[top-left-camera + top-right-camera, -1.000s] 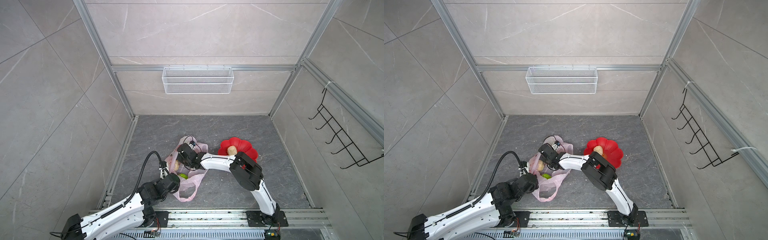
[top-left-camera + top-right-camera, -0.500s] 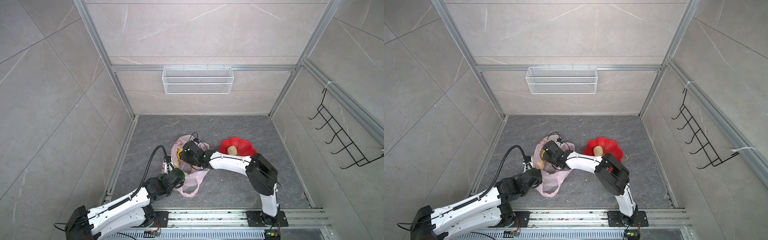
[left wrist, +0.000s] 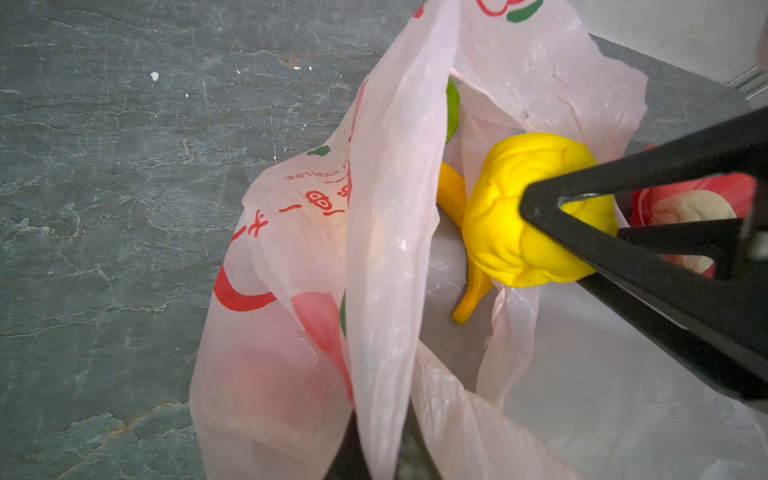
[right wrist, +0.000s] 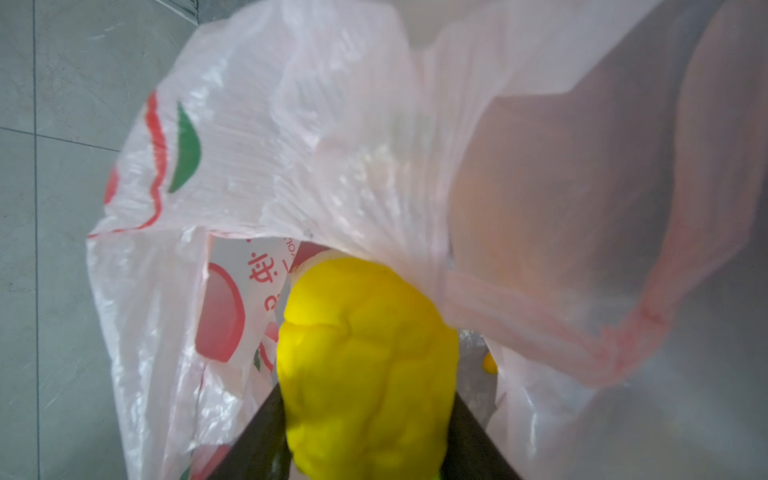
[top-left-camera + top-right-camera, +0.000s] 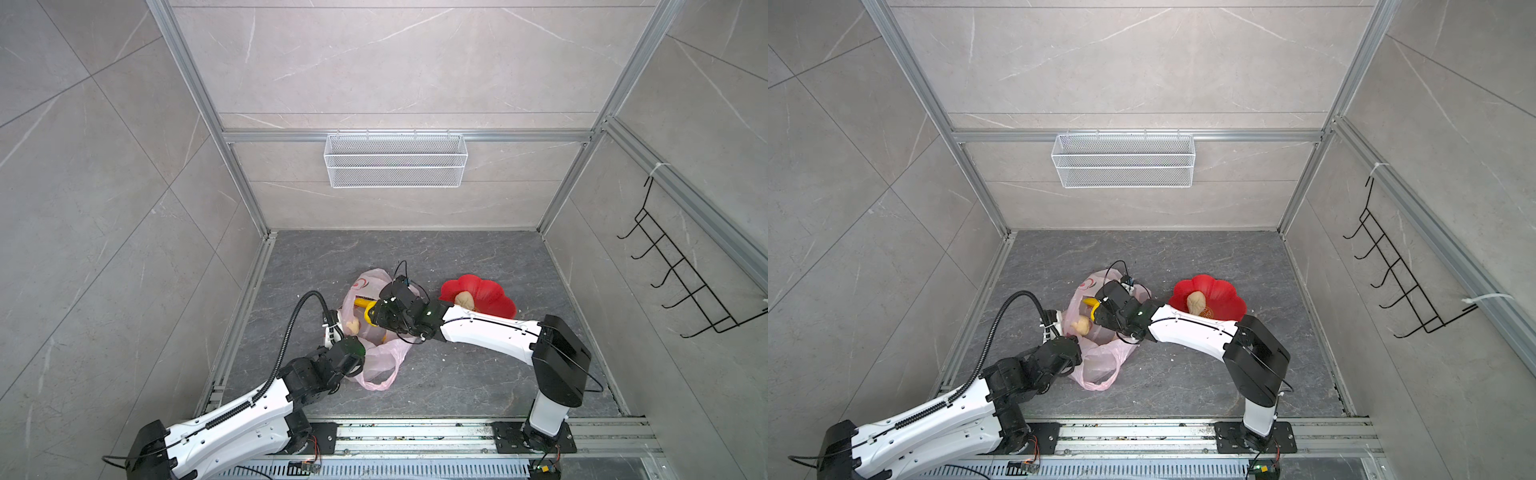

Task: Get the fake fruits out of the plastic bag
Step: 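Lift the yellow lemon out of the bag toward the red plate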

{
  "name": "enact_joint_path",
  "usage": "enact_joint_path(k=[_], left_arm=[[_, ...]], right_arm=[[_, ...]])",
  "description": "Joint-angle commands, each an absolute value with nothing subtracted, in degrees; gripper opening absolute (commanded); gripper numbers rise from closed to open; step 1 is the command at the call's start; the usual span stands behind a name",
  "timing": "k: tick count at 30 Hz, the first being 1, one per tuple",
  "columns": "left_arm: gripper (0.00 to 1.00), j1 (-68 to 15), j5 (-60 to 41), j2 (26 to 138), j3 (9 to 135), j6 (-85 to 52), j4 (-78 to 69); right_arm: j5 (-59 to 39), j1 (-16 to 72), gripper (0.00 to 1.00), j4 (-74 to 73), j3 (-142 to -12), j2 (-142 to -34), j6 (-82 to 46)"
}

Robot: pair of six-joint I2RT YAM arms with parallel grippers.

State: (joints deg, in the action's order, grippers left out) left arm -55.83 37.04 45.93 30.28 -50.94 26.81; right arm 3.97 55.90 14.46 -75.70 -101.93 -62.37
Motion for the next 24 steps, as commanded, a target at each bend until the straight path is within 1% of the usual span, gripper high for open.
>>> enact_joint_path(k=[1,6,16,21,24], left_arm=[[0.00,-55.54,38.52,45.22,29.74,-50.69,27.23],[0.00,-55.55,37.38,45.40,28.00,-51.59,27.15],[0.00,-55.55,36.15,45.67,26.81,-51.94,27.34],[0.00,-55.55,36.21,45.05,26.61,-51.97,27.38],[0.00,-55.54,36.13,45.44,27.04,-51.48,27.03]], right_arm=[[2.82,56.28,0.36,18.81,-74.81,-98.11,-58.71],[1.69,56.22,0.36,21.02,-74.43,-95.05,-55.10],[4.40,55.55,0.35,25.77,-72.52,-86.79,-51.14],[8.23,54.10,0.36,31.17,-71.68,-81.00,-48.73],[10.54,51.32,0.36,34.70,-69.88,-76.84,-47.78]])
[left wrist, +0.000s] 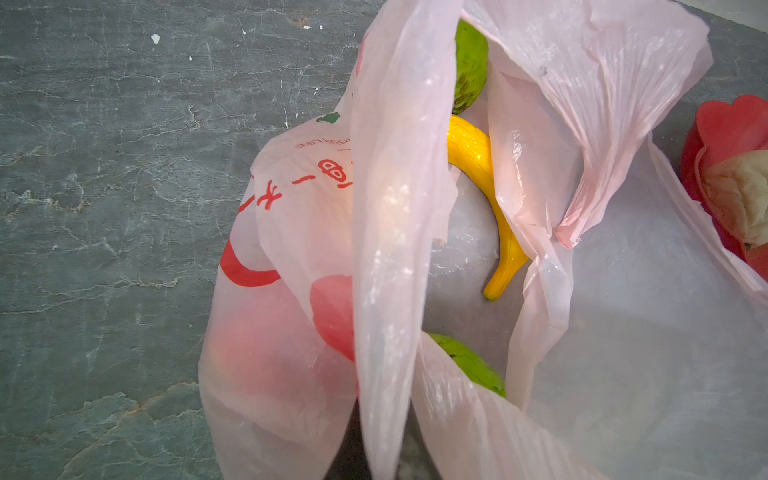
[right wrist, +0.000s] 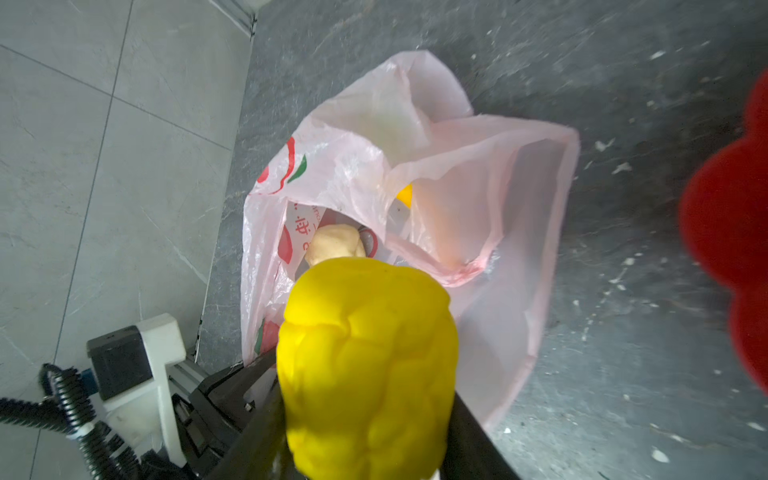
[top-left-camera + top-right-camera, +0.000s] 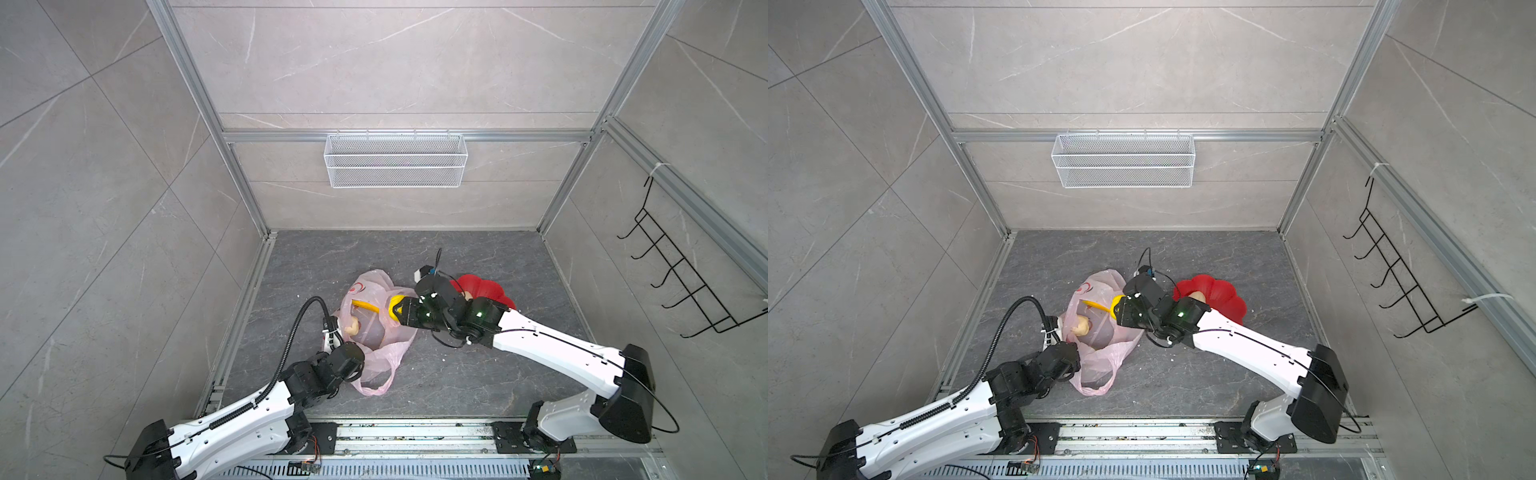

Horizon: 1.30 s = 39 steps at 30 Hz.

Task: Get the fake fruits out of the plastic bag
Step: 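Lift the yellow lemon out of the bag toward the red plate, then lower the yellow lemon into the red plate and open right gripper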

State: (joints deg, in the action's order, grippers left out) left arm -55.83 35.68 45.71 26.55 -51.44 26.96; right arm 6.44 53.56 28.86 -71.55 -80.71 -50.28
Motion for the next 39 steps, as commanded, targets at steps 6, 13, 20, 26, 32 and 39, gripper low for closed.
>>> enact_joint_path(k=[6,13,20,26,32,39], left_arm=[[0.00,-55.55,34.68,47.14,27.81,-50.43,26.19],[0.00,-55.50,33.83,47.55,28.26,-49.51,25.66],[0.00,-55.55,34.05,47.30,28.65,-49.21,26.35],[0.00,-55.53,34.30,46.57,27.92,-49.92,26.37],[0.00,-55.55,34.15,46.21,27.78,-50.01,26.59],[0.00,-55.55,34.45,45.22,27.41,-50.44,27.49]], right_arm=[[12.39,41.29,0.37,39.55,-64.24,-69.87,-45.19],[14.62,31.09,0.37,41.72,-59.17,-69.43,-40.67],[12.80,22.78,0.37,40.23,-56.03,-71.87,-37.61],[11.91,18.13,0.37,37.46,-53.77,-75.39,-34.49],[8.49,15.21,0.37,34.33,-53.11,-80.71,-33.43],[7.32,14.59,0.37,33.09,-54.69,-84.87,-32.88]])
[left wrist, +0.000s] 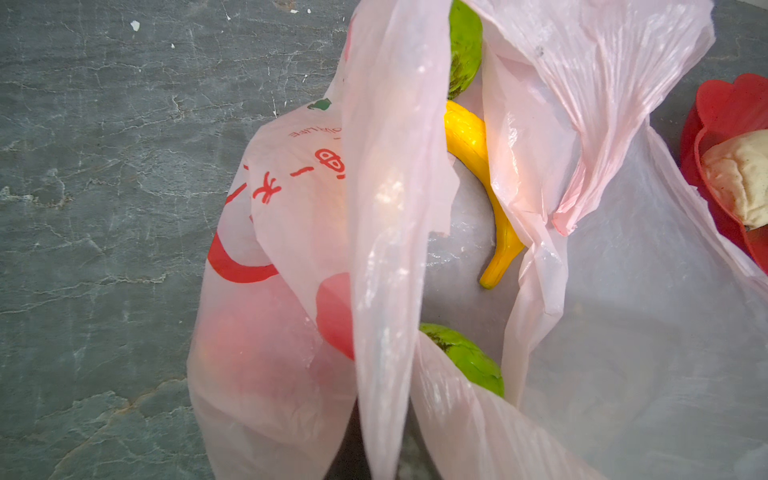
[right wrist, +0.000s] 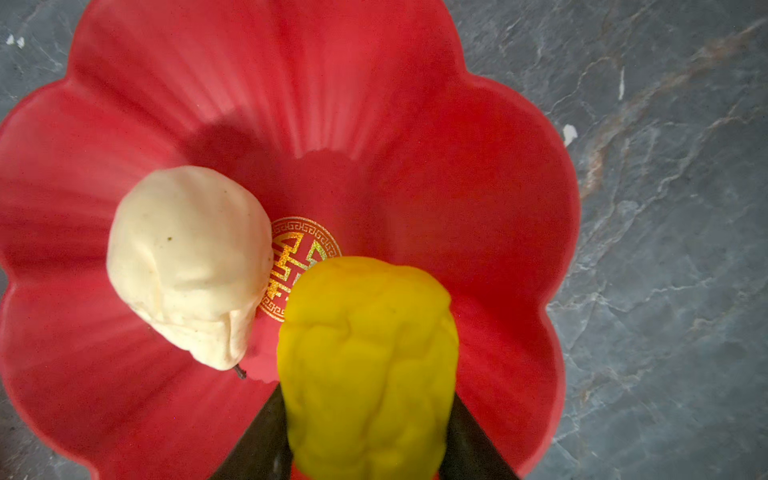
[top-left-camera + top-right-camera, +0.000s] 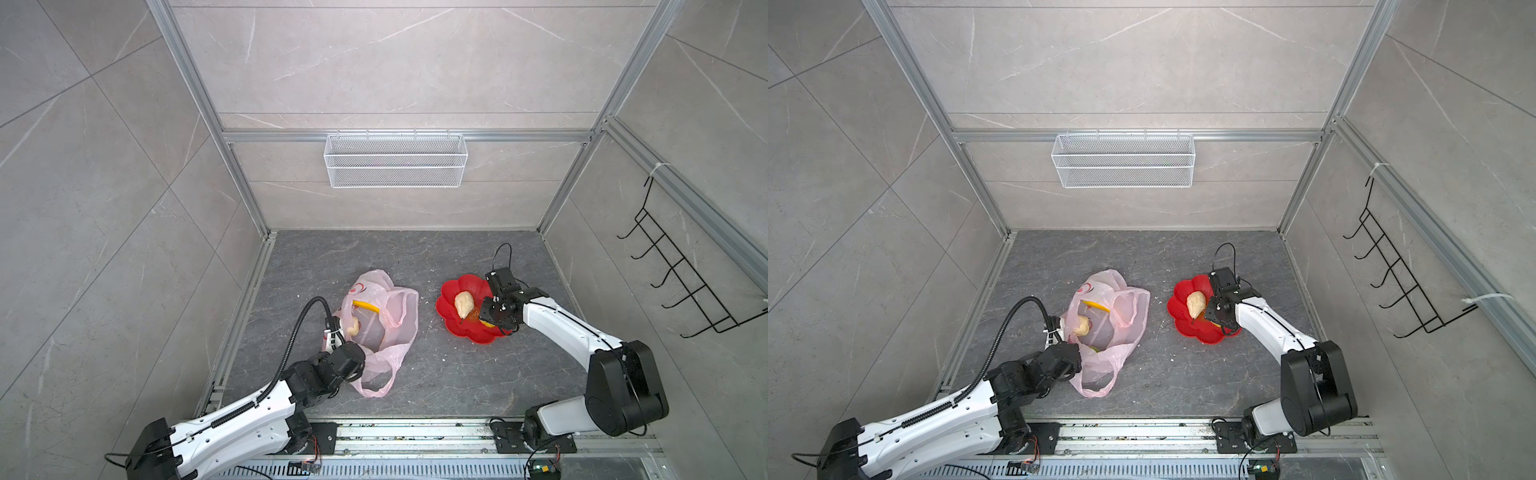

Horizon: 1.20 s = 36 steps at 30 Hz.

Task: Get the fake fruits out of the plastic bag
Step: 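Lower the yellow lemon into the red plate and open right gripper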

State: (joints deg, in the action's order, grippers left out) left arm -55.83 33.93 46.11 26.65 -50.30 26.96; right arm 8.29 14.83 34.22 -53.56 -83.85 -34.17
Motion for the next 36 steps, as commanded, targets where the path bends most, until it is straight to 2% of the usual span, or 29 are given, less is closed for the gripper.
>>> enact_joint_path(k=[1,27,36], left_arm=[[0.00,-55.55,34.45,45.08,27.22,-50.61,27.58],[0.00,-55.55,34.67,44.30,26.98,-50.96,28.65],[0.00,-55.55,34.45,44.21,26.88,-51.11,28.78]], right_arm=[[7.08,14.55,0.37,32.98,-54.76,-85.35,-32.79],[4.18,14.32,0.44,31.40,-54.02,-89.54,-33.22],[3.87,14.34,0.58,31.91,-54.41,-90.40,-33.15]])
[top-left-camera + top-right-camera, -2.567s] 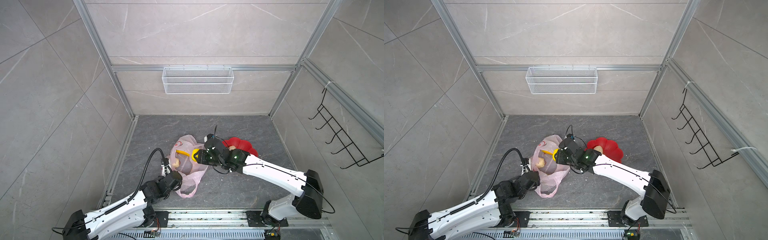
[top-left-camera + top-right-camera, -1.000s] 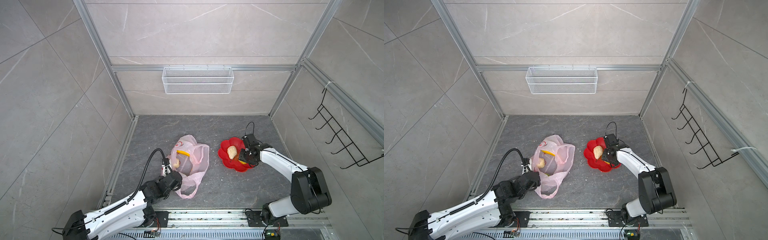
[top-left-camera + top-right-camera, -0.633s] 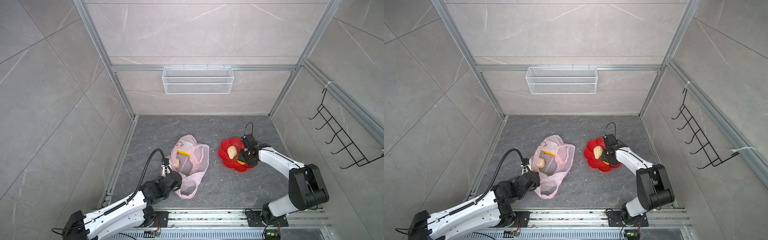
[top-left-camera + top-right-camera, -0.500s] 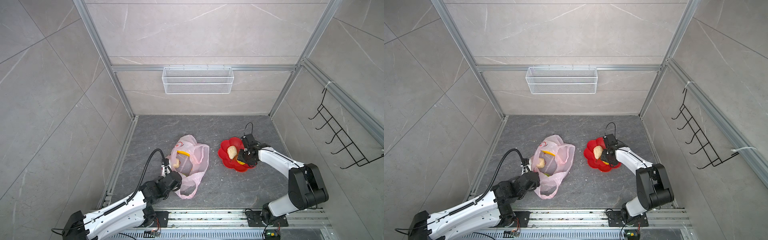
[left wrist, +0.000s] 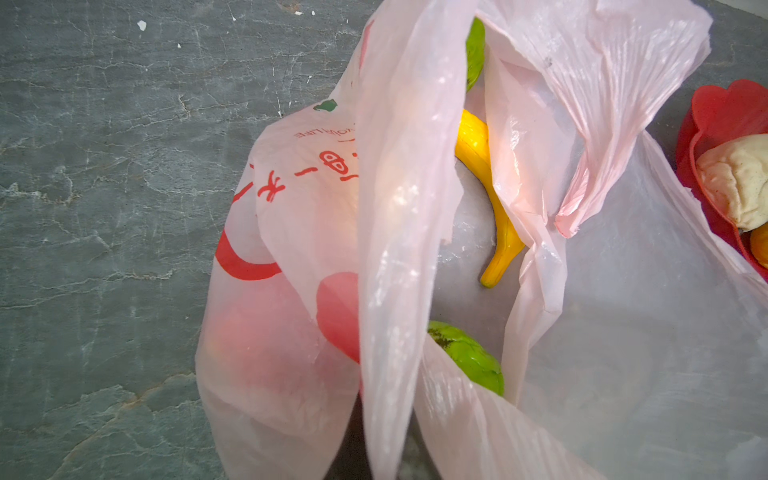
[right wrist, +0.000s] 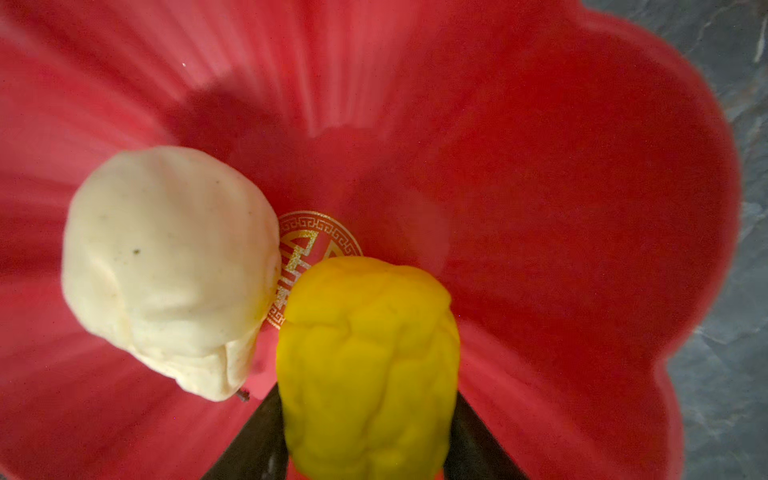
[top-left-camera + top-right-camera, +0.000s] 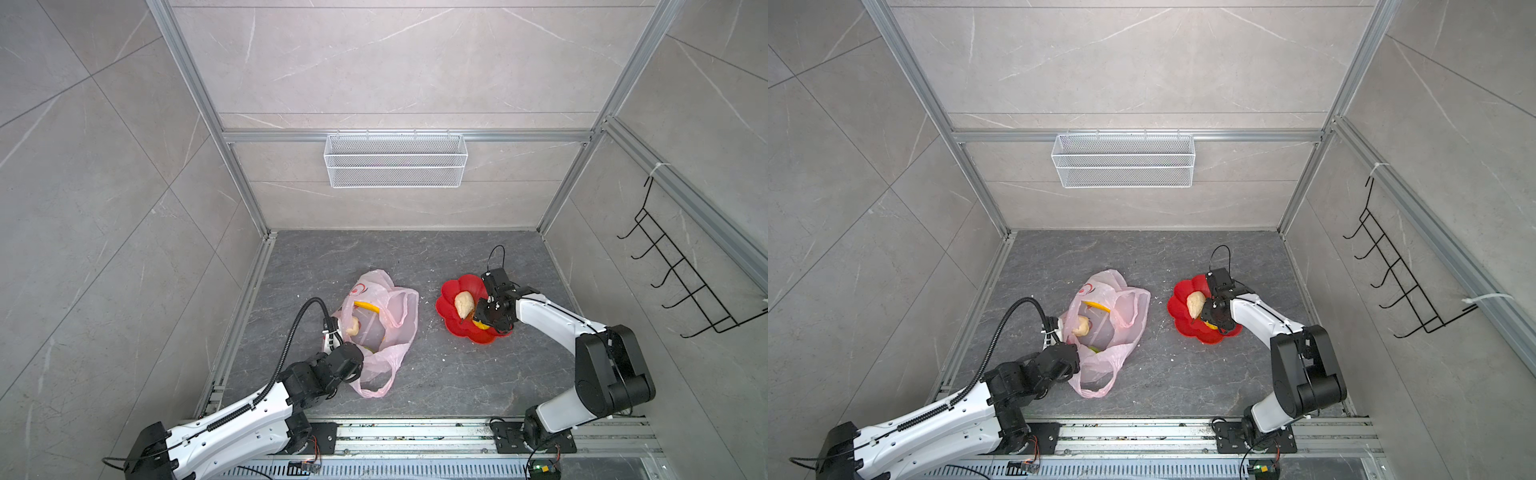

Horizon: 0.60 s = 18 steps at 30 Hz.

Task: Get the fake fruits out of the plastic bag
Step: 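Lower the yellow lemon into the red plate and open right gripper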

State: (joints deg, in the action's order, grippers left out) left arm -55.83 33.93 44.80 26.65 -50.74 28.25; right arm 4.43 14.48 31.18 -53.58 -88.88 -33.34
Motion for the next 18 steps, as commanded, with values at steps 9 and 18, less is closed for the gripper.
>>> enact_joint_path(k=[9,18], left_arm=[[0.00,-55.55,34.28,43.39,27.57,-50.89,30.45],[0.00,-55.54,33.84,41.79,32.47,-50.98,39.55]], right_arm=[[4.25,14.38,0.71,33.94,-55.68,-88.55,-32.46],[6.09,14.96,0.76,42.05,-58.99,-79.16,-31.00]])
